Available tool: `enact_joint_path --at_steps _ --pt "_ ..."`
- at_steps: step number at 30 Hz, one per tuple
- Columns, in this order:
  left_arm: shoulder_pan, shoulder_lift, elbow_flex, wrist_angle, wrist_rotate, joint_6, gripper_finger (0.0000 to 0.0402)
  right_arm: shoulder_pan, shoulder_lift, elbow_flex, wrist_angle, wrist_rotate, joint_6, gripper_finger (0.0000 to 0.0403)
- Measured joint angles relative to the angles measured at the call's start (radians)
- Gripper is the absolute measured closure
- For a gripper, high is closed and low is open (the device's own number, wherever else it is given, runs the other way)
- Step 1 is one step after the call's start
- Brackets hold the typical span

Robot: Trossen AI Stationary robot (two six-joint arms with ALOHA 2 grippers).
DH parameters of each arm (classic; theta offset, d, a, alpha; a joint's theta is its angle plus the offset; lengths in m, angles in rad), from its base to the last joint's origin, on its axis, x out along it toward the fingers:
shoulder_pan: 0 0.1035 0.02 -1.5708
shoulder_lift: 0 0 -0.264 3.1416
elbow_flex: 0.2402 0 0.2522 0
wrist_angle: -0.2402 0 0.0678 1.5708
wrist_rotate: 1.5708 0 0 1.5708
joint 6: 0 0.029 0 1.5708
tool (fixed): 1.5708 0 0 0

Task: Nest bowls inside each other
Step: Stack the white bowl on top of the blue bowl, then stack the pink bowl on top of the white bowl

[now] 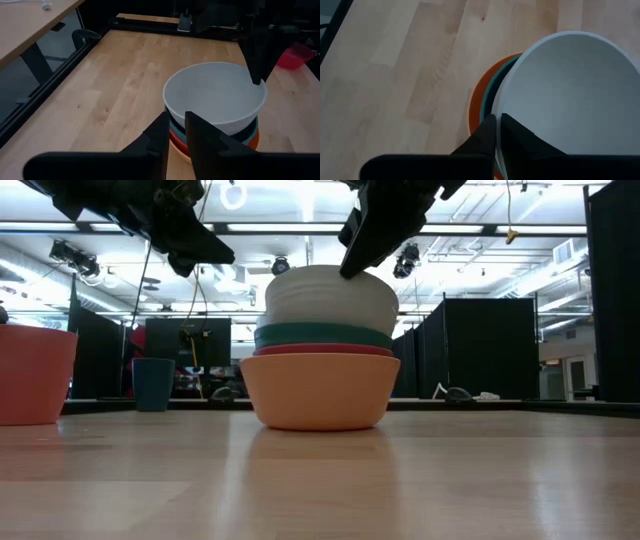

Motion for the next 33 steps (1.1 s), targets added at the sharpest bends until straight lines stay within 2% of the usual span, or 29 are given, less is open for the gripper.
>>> enact_joint_path --at_steps 10,26,30,33 --pt "0.000 0.000 0.000 0.001 0.000 -0.003 0.0348 -0.002 0.098 0.000 0.005 0.001 0.006 0.0402" --pt "0.000 0.000 0.000 -0.020 0.007 -0.007 0.0350 -0.003 0.087 0.112 -0.170 0.052 0.025 0.0301" --pt "-0.002 0.000 0.000 -0.022 0.009 -0.007 0.0345 0.000 0.040 0.186 -0.360 0.144 0.065 0.0283" --pt "-0.002 0.000 0.000 -0.021 0.009 -0.003 0.0343 0.011 -0.016 0.188 -0.470 0.158 0.146 0.0283"
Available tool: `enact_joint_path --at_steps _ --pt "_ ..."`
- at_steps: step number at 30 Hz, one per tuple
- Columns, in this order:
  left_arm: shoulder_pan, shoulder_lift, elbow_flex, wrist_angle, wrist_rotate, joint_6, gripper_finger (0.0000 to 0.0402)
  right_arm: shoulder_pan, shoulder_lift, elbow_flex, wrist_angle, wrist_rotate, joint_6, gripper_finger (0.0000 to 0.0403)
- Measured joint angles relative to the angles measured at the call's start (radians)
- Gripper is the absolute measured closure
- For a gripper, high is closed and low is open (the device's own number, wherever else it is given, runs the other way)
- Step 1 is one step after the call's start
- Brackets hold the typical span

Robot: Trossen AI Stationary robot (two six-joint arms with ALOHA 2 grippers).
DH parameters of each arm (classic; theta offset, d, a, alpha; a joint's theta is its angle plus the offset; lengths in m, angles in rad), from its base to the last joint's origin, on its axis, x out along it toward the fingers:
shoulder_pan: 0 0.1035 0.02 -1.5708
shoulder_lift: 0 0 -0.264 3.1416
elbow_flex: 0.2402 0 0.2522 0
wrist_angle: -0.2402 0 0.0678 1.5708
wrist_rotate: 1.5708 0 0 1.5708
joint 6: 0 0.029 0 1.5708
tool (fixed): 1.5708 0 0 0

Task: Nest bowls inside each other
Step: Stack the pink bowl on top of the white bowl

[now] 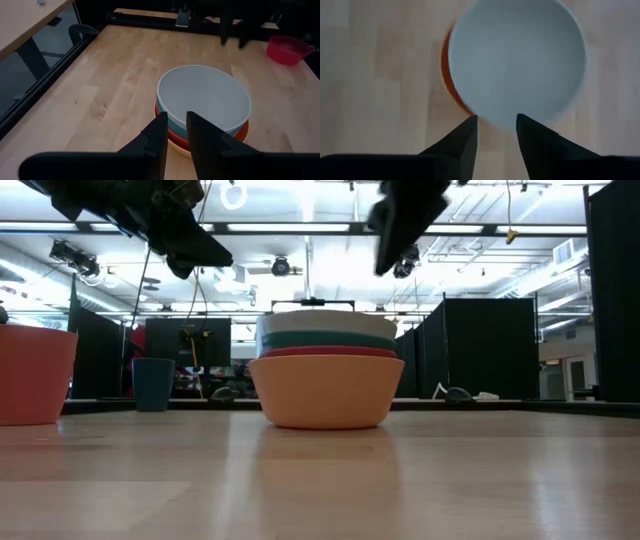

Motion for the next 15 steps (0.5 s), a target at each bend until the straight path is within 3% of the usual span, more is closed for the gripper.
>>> enact_joint_path --at_steps 6,15 --pt "0.000 0.000 0.000 0.006 0.002 0.024 0.0350 0.108 -0.097 -0.113 -0.046 -0.005 0.193 0.0304" --pt "0.000 0.000 0.000 0.008 0.003 0.026 0.0348 0.346 -0.121 -0.263 -0.030 -0.059 0.565 0.0304"
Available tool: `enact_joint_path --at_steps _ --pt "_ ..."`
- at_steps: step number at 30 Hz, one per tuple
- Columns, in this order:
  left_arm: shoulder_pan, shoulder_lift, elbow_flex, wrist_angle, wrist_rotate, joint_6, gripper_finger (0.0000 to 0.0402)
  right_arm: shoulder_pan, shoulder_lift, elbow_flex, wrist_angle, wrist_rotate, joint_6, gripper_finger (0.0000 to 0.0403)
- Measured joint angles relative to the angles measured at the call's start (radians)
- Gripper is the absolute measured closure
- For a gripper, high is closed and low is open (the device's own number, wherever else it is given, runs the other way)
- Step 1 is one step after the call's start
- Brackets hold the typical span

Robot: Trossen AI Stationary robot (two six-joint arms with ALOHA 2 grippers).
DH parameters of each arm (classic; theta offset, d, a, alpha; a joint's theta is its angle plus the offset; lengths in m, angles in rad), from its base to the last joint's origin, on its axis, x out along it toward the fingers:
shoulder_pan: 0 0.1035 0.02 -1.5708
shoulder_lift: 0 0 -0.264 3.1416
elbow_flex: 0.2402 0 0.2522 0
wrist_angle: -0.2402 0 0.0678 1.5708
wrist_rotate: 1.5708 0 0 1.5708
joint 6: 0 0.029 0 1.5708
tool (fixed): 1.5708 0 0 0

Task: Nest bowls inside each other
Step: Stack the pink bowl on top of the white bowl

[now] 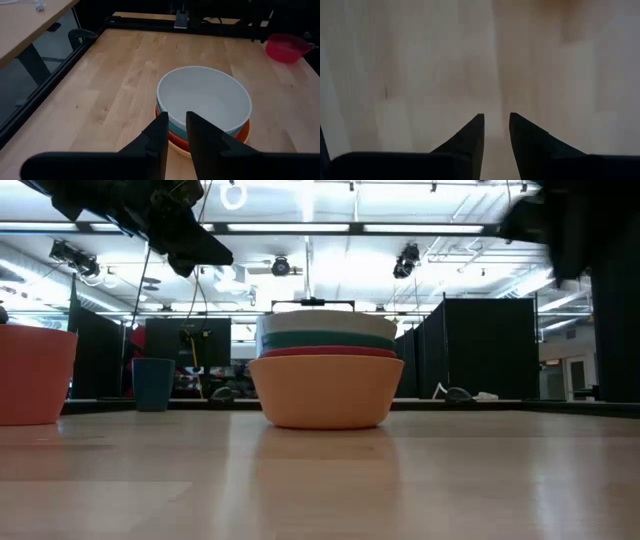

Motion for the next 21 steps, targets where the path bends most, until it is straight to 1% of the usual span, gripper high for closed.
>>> enact_joint_path --at_steps 8,12,16,21 --pt "0.000 0.000 0.000 0.001 0.000 0.001 0.0345 0.210 -0.016 -0.122 0.016 -0.054 0.333 0.0301" --pt "0.000 0.000 0.000 0.000 0.000 0.001 0.0348 0.286 -0.016 -0.126 0.020 -0.079 0.460 0.0272" --pt "0.000 0.000 0.000 -0.001 0.000 0.000 0.0350 0.355 -0.016 -0.126 0.020 -0.082 0.572 0.0243" --pt "0.000 0.000 0.000 0.000 0.000 0.000 0.0345 0.414 -0.014 -0.126 0.007 -0.080 0.689 0.0222"
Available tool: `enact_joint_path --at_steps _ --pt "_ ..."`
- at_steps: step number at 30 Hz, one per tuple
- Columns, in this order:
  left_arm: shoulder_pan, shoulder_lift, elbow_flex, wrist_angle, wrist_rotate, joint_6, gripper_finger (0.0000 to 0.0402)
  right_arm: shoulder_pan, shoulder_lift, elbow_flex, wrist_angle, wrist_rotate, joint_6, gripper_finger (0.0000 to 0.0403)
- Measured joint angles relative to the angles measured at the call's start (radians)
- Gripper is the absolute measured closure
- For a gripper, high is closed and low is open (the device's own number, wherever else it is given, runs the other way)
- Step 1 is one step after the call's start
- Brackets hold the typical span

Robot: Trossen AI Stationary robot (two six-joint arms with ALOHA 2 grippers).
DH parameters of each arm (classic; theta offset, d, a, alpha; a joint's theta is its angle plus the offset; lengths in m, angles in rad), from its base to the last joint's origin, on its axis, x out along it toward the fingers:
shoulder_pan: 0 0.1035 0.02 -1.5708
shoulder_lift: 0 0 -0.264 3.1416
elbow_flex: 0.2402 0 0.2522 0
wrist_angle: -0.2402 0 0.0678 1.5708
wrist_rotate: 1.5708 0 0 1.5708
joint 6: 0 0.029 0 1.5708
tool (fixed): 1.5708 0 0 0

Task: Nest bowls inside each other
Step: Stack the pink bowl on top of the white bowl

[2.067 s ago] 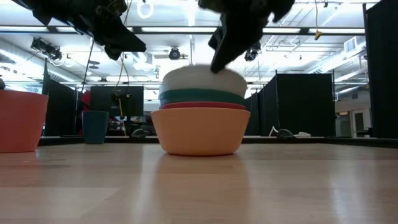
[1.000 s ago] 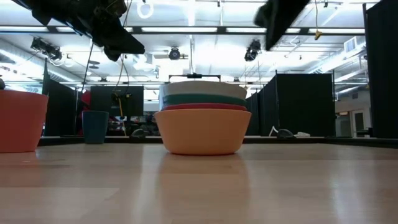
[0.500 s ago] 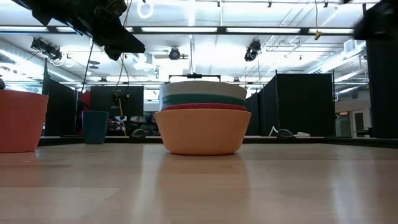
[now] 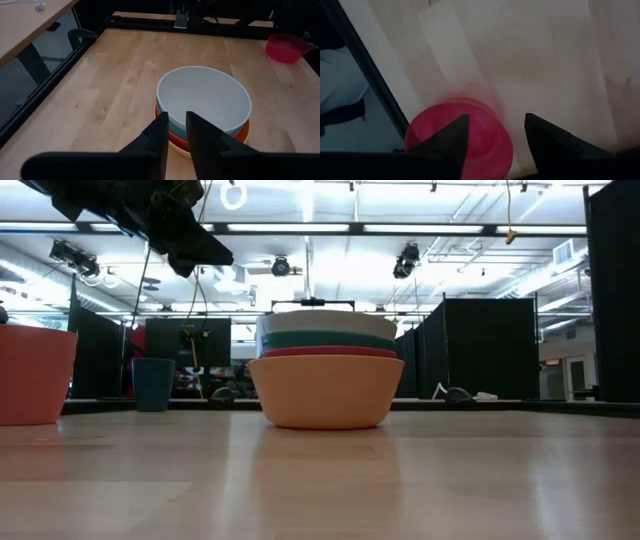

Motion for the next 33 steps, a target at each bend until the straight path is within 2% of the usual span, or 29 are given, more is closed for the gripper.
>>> enact_joint_path --at_steps 17,25,31,33 --pt "0.000 0.000 0.000 0.000 0.008 -0.022 0.0345 0.045 0.006 -0.171 0.086 -0.108 0.123 0.0209" --pt "0.000 0.000 0.000 0.000 0.008 -0.023 0.0340 0.045 0.006 -0.176 0.116 -0.108 0.137 0.0195" --pt "0.000 0.000 0.000 0.000 0.008 -0.024 0.0347 0.044 0.006 -0.231 0.210 -0.099 0.146 0.0215" --pt "0.000 0.000 0.000 0.003 0.008 -0.024 0.0347 0.027 0.005 -0.243 0.229 -0.108 0.123 0.0237"
